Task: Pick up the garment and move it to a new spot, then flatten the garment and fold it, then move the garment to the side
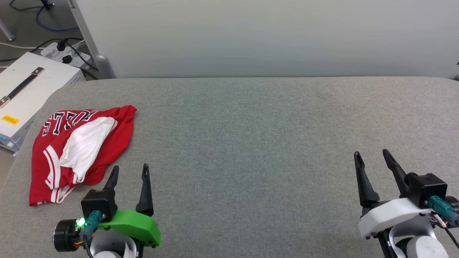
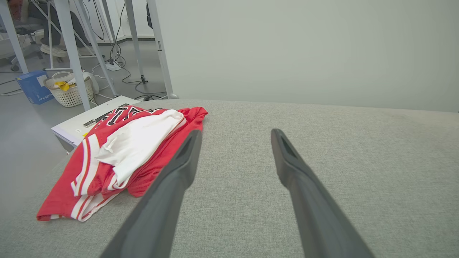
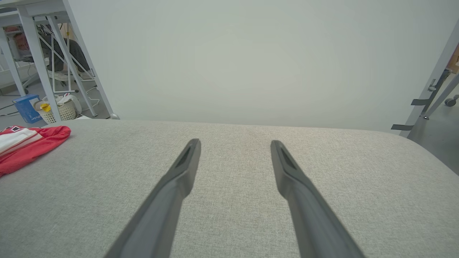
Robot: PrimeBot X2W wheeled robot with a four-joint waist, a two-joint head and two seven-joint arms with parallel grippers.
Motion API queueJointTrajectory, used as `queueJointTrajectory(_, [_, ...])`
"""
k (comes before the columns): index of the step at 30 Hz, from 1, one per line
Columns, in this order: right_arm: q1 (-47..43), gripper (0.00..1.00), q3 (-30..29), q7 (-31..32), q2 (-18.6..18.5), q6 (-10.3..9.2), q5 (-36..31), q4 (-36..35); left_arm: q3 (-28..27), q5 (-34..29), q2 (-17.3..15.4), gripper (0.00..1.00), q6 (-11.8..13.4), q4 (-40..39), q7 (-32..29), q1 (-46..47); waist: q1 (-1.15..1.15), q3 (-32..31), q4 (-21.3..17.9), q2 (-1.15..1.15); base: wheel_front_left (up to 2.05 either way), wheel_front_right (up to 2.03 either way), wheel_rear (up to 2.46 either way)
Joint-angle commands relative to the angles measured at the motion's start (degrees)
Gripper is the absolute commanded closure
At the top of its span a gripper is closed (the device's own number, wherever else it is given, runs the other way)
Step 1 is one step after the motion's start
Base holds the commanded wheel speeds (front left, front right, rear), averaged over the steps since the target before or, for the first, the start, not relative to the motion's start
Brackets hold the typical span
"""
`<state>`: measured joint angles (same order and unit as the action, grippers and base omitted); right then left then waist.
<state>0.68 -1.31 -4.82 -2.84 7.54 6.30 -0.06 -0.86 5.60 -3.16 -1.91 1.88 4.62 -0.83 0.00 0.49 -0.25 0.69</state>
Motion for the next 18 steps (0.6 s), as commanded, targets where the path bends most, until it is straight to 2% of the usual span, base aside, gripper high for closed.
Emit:
queueJointTrajectory(1, [0.8, 0.00, 0.0, -0.7, 0.0, -0.02, 0.5, -0.3, -0.3, 0.6, 0.1, 0.00, -0.6, -0.1, 0.7, 0.4, 0.00, 0.0, 0.0, -0.24, 0.00, 0.00, 0.00])
queueJointTrajectory(18, [1.0, 0.00, 0.5, -2.7, 0.0, -0.03, -2.0, 1.4, 0.2, -0.8, 0.1, 0.00, -0.4, 2.6, 2.7, 0.4, 0.00, 0.3, -0.1, -0.34, 0.00, 0.00, 0.00])
